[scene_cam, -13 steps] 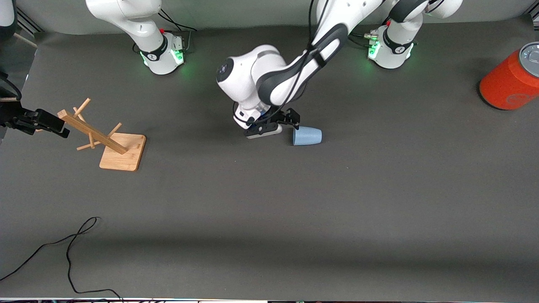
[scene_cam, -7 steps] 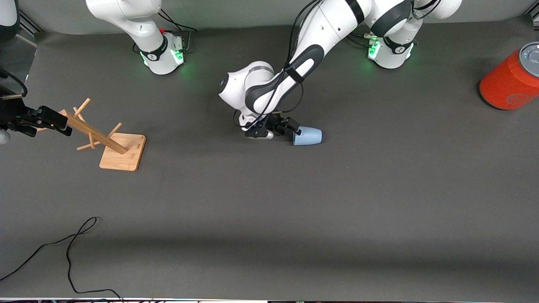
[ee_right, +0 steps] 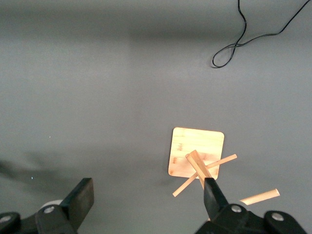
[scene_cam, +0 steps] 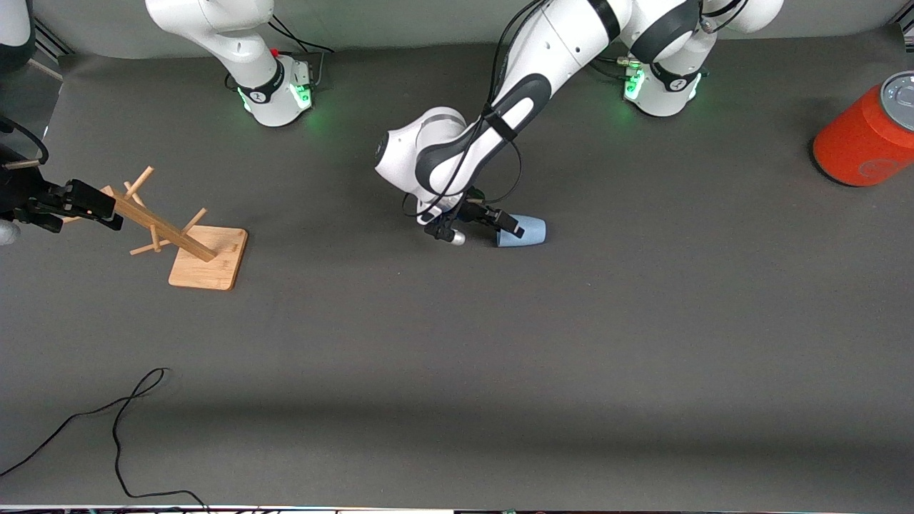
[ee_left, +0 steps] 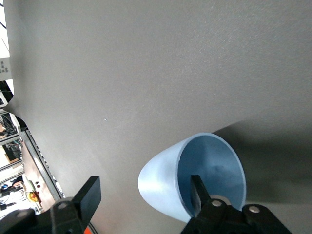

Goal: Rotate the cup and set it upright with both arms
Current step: 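Grasp the rim of the lying blue cup with the left gripper, then lift and rotate the blue cup upright with the left gripper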

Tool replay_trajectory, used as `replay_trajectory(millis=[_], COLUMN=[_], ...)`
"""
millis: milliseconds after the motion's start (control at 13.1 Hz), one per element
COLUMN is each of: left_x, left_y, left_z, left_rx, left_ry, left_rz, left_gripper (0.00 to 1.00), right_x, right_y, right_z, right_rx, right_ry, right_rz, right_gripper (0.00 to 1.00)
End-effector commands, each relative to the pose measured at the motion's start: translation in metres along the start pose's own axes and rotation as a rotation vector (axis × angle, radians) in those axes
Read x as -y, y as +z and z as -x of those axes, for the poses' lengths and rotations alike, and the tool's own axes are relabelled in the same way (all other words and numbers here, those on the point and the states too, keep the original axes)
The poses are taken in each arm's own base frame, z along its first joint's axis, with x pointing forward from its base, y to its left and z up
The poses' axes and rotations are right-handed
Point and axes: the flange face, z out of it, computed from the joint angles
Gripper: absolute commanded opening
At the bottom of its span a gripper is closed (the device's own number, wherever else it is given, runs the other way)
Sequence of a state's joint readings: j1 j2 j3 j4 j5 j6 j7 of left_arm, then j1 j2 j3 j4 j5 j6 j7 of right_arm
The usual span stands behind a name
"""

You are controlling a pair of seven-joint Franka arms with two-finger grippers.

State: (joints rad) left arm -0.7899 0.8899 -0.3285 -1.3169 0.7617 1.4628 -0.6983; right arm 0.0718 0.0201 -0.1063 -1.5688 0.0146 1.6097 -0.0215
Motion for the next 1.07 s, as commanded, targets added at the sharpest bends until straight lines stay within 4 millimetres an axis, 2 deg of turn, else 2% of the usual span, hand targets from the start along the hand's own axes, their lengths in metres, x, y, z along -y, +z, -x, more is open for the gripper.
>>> replay_trajectory(millis=[0,152,229,534,686,762,915,991], left_x=[-0.006,-0.005,-0.002,0.006,0.036,0.061,0.134,0.188], left_y=[0.009,0.010,0.009,0.004,-0.007,-0.025,-0.073,-0.098], left_z=[0.000,0.000,-0.001,-0.003,-0.004,-0.006,0.004,0.011], left_rx=[0.004,0.006,0.003,-0.008,0.014,0.013,0.042,0.043], left_ry=[0.028,0.025,0.026,0.030,-0.010,-0.056,-0.210,-0.305], left_rz=[-0.035,-0.040,-0.045,-0.050,-0.065,-0.047,0.044,0.142], left_gripper=[0.62,0.04,0.00,0.00,0.00,0.00,0.00,0.00], right_x=[-0.003,-0.004,-0.004,-0.006,-0.006,-0.005,-0.005,-0.005], right_y=[-0.004,-0.003,-0.002,-0.003,-0.001,-0.001,-0.003,-0.003], right_z=[0.006,0.006,0.007,0.007,0.006,0.006,0.007,0.007], right_rx=[-0.015,-0.012,-0.006,-0.006,-0.003,-0.003,-0.006,-0.006], right_ry=[-0.026,-0.024,-0.024,-0.021,-0.020,-0.021,-0.021,-0.023], right_rz=[0.016,0.016,0.015,0.017,0.017,0.017,0.017,0.017], right_gripper=[1.00,1.00,1.00,1.00,1.00,1.00,1.00,1.00])
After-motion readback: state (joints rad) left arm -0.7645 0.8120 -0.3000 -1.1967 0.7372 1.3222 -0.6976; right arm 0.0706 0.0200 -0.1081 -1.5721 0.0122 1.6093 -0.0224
